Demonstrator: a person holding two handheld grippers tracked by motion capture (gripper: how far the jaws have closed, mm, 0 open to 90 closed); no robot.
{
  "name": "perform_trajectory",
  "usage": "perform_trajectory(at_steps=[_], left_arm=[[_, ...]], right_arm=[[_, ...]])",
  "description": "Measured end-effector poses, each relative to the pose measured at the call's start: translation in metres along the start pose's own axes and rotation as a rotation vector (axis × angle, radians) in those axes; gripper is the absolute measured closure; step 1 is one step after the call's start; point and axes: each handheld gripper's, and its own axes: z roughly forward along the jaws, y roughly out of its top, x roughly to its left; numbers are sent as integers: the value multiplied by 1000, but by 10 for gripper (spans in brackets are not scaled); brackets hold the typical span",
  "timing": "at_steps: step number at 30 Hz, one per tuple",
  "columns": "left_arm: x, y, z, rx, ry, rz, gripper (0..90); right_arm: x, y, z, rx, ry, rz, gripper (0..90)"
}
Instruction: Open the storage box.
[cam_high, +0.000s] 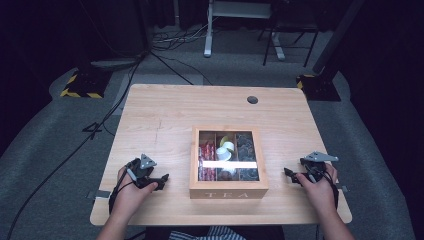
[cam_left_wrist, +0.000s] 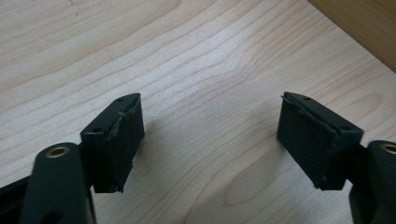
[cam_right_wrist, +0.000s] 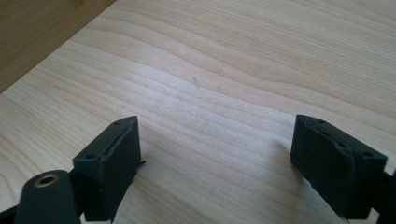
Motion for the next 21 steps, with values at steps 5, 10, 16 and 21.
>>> perform_trajectory(at_steps=[5,10,16,21], left_arm=[[-3,6,-14,-8,-15,-3,250],[-9,12,-25,-16,-25,6,263],[-17,18,-36,-52,-60,26,263],[-31,23,-46,-70,-68,72,263]], right_arm=[[0,0,0,0,0,-1,164],[0,0,0,0,2,-3,164],[0,0,0,0,2,-3,163],[0,0,0,0,2,-2,163]])
